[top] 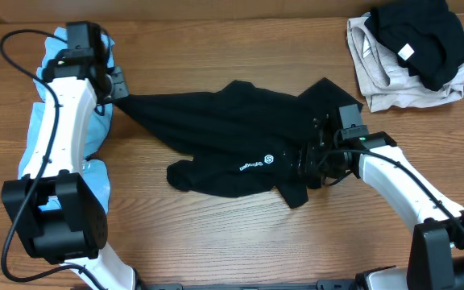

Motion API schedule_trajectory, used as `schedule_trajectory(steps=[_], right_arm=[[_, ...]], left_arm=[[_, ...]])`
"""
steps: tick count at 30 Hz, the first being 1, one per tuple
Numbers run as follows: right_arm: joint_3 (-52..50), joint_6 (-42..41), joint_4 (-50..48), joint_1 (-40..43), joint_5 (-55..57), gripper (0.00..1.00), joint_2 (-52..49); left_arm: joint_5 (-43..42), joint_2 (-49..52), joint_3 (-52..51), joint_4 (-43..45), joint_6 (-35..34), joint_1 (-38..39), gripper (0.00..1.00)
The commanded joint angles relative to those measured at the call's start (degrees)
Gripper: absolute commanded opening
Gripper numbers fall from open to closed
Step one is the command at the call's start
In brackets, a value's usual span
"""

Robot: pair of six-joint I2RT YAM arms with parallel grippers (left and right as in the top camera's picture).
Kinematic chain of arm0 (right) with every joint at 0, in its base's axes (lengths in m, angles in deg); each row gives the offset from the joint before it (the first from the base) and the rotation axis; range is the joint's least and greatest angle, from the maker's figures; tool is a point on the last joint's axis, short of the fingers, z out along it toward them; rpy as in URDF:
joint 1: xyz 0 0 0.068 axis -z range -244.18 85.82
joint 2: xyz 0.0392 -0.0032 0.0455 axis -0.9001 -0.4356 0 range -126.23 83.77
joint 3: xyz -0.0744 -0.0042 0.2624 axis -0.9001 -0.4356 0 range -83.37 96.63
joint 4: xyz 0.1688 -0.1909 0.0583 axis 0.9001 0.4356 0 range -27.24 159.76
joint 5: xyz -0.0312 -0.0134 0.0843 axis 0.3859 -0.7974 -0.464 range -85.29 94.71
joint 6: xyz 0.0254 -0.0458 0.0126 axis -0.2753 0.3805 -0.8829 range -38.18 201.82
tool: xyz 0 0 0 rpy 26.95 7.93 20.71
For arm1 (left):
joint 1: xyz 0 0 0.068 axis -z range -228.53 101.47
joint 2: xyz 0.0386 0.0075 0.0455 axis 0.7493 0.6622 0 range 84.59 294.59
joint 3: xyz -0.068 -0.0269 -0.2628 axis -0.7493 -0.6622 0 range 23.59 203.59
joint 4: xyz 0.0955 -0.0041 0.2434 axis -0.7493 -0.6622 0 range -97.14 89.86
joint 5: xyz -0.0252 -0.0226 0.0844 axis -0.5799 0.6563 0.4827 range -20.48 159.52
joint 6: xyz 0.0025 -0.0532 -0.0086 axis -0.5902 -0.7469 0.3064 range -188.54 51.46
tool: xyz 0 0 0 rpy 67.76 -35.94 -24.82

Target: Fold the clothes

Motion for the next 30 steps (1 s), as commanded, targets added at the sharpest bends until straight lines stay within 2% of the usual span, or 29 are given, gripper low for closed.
schedule_trajectory(steps=[1, 11, 16, 20, 25, 27, 28, 29, 30], right_arm=[[1.0, -1.6, 2.6, -1.9, -0.7, 0.60, -0.1], [-1.2, -5.4, 6.3, -8.2, -0.4, 0.72, -0.3], [-2.1, -8.8, 6.8, -10.0, 1.2, 0.72, -0.3], [-4.2, -12.0, 5.8, -10.7, 4.7, 0.67, -0.3], [-5.9, -13.6, 4.3, -10.7, 5.8, 0.41, -0.3], [-5.9, -13.7, 3.1, -10.7, 6.9, 0.25, -0.3], [-5.9, -14.0, 1.7, -10.5, 8.2, 0.14, -0.3], [-5.9, -14.5, 1.1, -10.0, 9.1, 0.06, -0.3], [-5.9, -15.4, 0.7, -9.2, 10.1, 0.04, -0.3]], left_arm=[[1.4, -0.2, 0.6, -1.3, -1.5, -1.6, 0.04], [1.4, -0.2, 0.6, -2.2, -1.5, -2.1, 0.04], [1.4, -0.2, 0.6, -2.2, -1.5, -2.1, 0.04], [1.4, -0.2, 0.6, -2.6, -1.5, -2.1, 0.04], [1.4, -0.2, 0.6, -3.1, -1.5, -2.1, 0.04], [1.2, -0.2, 0.6, -3.5, -1.5, -2.1, 0.04], [1.0, -0.2, 0.6, -3.9, -1.5, -2.1, 0.04], [1.0, -0.2, 0.6, -4.3, -1.5, -2.1, 0.04], [1.0, -0.2, 0.6, -4.8, -1.5, -2.1, 0.04]])
